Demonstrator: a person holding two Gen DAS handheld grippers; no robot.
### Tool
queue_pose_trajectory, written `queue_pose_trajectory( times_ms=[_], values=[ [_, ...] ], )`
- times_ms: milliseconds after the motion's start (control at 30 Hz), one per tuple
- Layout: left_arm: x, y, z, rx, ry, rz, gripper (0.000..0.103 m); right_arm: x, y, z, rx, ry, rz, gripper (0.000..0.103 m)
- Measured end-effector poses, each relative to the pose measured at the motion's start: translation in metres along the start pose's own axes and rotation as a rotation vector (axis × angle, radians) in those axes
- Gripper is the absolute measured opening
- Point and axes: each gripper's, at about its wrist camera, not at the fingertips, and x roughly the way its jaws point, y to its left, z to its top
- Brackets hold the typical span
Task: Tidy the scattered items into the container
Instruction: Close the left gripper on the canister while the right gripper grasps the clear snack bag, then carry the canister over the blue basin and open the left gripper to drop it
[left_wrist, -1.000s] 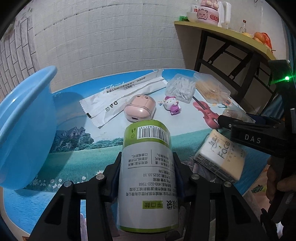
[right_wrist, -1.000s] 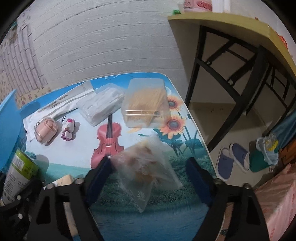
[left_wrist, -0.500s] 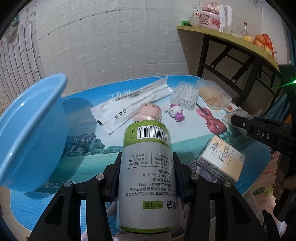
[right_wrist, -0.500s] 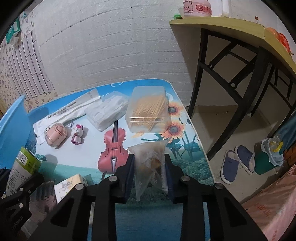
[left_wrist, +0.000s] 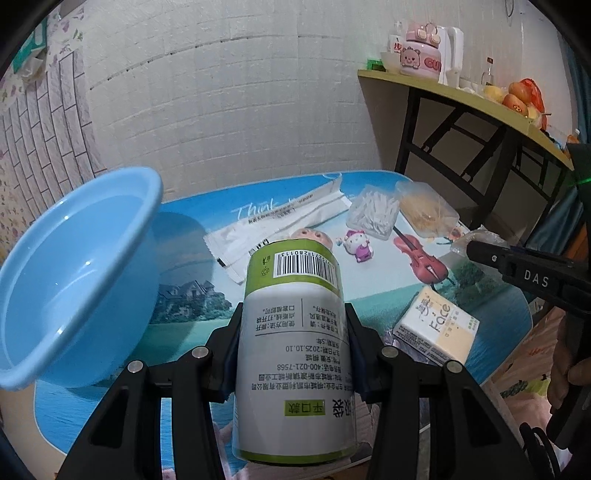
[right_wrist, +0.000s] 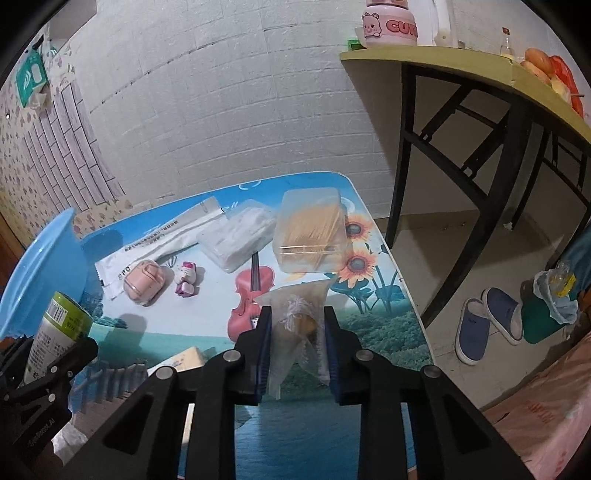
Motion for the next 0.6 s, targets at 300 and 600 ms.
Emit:
queue_pose_trajectory(
  times_ms=[300, 600],
  values=[
    [-0.016, 0.011, 0.012, -0.015, -0.045, 0.008, 0.046, -0.027, 0.015, 0.008, -0.006, -0.061, 0.039, 0.026],
    [-0.046, 0.031, 0.030, -0.036, -0.105, -0.004, 0.046, -0.058, 0.044, 0.019, -0.037, -0.114, 0.095, 0.026]
  ],
)
